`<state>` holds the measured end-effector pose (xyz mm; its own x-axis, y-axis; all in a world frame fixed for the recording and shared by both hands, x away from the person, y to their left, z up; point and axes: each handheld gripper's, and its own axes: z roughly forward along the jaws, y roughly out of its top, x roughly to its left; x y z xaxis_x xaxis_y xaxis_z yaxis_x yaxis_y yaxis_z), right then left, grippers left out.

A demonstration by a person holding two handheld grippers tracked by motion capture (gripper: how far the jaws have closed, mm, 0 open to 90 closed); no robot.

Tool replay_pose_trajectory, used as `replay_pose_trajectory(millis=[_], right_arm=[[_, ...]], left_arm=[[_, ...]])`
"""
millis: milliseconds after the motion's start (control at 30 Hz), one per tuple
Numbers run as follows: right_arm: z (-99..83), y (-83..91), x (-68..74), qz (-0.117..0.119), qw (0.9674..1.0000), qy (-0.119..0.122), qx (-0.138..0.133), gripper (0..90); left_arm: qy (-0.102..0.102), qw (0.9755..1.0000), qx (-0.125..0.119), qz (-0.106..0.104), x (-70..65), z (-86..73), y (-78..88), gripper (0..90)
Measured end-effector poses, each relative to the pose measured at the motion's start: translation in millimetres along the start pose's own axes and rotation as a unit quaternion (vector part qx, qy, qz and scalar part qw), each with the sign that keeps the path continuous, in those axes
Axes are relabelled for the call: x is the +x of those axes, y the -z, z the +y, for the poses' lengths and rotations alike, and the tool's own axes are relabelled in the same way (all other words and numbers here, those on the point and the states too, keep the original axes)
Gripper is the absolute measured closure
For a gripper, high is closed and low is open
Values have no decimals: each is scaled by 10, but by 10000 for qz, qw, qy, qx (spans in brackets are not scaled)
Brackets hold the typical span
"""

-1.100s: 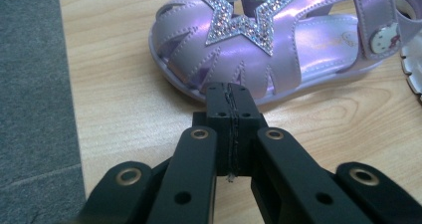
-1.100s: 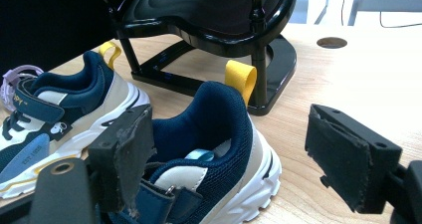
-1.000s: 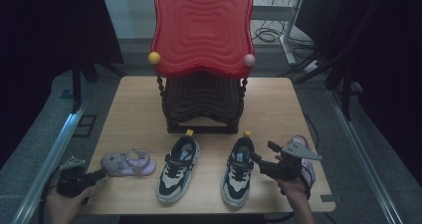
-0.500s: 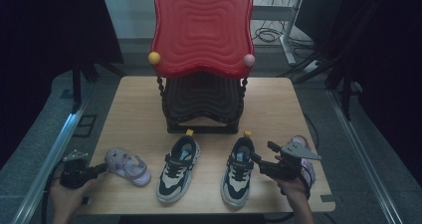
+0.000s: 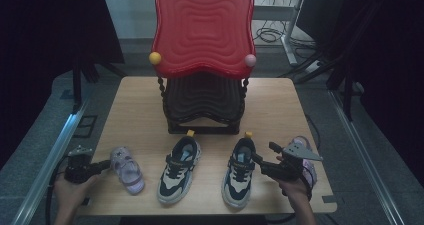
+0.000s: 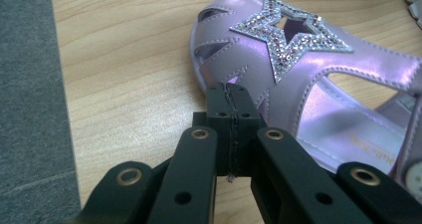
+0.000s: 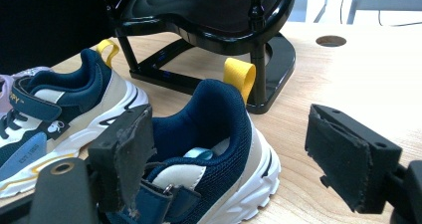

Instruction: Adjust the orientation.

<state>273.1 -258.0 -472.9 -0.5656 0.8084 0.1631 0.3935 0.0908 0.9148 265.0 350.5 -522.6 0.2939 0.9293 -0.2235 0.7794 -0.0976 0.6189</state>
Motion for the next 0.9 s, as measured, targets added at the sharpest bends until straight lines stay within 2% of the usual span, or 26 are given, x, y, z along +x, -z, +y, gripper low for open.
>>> replay_pose_trajectory(millis=[433, 667, 900], right_arm=[[-9, -18, 11, -21, 10000, 35, 47, 197], [-14, -26, 12, -24, 10000, 55, 54, 198], [-20, -36, 15, -29, 10000, 40, 80, 198]], left_arm=[[-139, 9998, 142, 38, -28, 174, -73, 894], [-277, 9995, 167, -1, -34, 256, -117, 895], [-310, 9992, 222, -71, -23, 316, -159, 895]])
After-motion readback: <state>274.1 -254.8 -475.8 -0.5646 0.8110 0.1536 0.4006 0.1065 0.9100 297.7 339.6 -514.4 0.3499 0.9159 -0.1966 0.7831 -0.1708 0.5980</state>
